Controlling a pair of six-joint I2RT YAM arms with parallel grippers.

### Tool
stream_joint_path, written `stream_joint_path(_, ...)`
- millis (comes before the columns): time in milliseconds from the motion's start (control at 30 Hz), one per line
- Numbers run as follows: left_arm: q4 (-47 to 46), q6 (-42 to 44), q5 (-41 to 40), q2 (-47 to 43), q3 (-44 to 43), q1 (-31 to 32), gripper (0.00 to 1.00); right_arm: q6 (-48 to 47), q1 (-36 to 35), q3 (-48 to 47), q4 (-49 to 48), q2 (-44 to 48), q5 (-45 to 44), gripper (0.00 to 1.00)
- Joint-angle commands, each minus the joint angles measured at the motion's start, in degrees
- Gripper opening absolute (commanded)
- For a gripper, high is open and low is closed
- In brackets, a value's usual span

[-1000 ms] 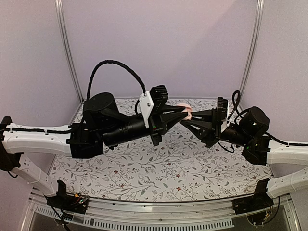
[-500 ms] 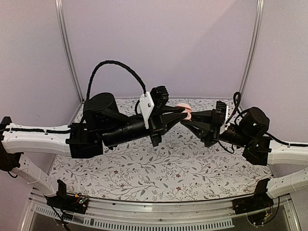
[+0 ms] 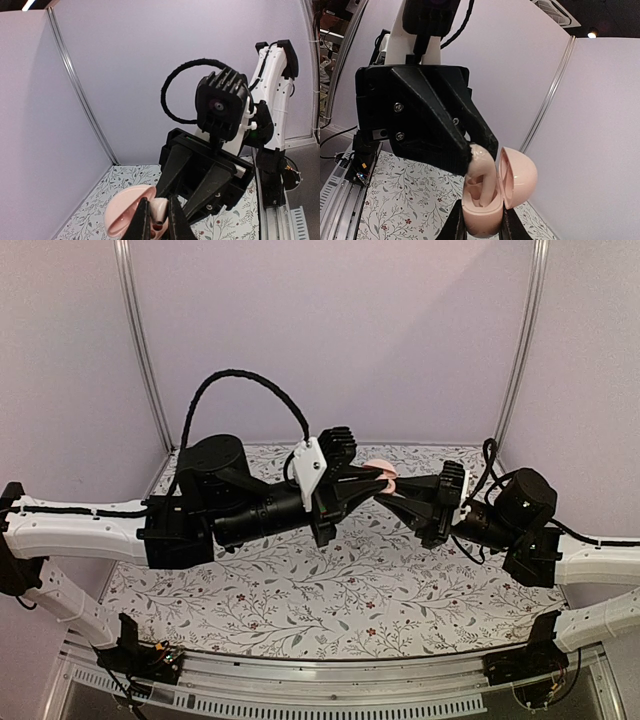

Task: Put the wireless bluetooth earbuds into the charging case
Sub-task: Insert the right earbud into the right side groove of the charging case.

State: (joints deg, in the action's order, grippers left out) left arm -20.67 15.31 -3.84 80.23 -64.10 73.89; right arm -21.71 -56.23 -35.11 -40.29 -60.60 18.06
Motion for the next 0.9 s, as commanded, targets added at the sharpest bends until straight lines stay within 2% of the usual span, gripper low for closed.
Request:
stream_joint_path(0,2.8,1.5,-2.0,-1.1,0.8,0.6,0.0,-1.0,-0.5,0.2,-2.9,1.3,-1.1,0.0)
stream_joint_path(567,3.7,2.3,-2.0,-1.6,1.0,0.6,0.0,-0.4,-0.6,0.1,-2.7,1.5,-1.7,0.0)
stream_joint_path(867,4.7,2.3,0.5,-1.3,0.4,0.6,0.0,-4.9,-1.8,0.1,-1.4,0.9,-2.7,0.0)
